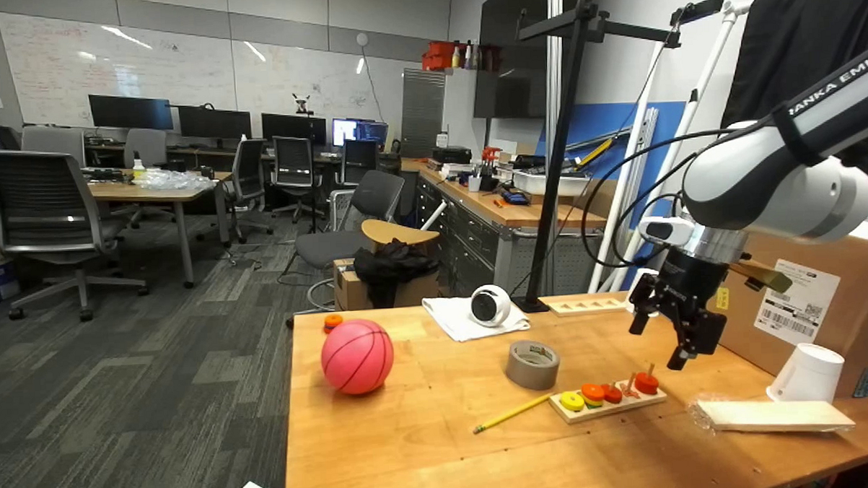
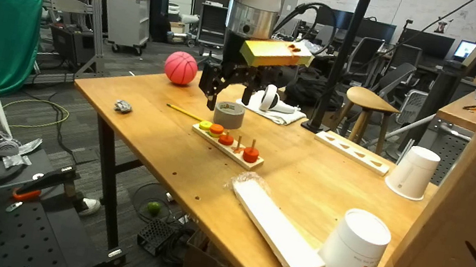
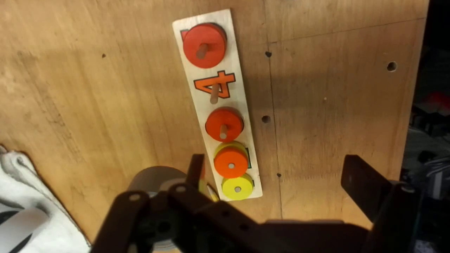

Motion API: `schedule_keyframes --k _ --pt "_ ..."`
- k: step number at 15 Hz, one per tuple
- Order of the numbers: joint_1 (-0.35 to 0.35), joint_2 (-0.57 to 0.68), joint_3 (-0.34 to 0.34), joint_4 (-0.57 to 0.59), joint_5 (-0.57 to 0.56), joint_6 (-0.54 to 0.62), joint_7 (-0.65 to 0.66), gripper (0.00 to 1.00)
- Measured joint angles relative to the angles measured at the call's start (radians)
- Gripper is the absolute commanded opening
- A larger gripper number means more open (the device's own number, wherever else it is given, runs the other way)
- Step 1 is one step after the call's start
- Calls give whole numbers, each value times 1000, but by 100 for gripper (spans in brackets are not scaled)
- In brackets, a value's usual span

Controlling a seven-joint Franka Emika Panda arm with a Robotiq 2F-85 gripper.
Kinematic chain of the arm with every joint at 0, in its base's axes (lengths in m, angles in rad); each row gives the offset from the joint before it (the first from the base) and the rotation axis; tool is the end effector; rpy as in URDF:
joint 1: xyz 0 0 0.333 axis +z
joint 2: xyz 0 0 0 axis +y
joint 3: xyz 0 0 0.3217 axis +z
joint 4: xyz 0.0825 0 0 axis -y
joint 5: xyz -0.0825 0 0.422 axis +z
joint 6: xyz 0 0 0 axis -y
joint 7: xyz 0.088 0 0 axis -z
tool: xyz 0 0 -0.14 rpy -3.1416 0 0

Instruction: Move the right and middle blocks blocks to the first right position, respectively

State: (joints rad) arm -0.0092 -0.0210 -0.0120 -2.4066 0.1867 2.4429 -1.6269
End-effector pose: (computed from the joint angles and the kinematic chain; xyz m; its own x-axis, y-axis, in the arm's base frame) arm 0.5214 -0.0068 0.2715 0.1003 0.9871 0.1247 0.9926 -0.1079 0.0552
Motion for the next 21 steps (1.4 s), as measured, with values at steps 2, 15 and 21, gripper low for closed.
schedule_keyframes --k 2,15,21 --pt "12 8 9 1 11 13 -63 100" --pt "23 185 63 100 72 20 -292 100" --pt "-14 241 66 141 72 20 -367 100"
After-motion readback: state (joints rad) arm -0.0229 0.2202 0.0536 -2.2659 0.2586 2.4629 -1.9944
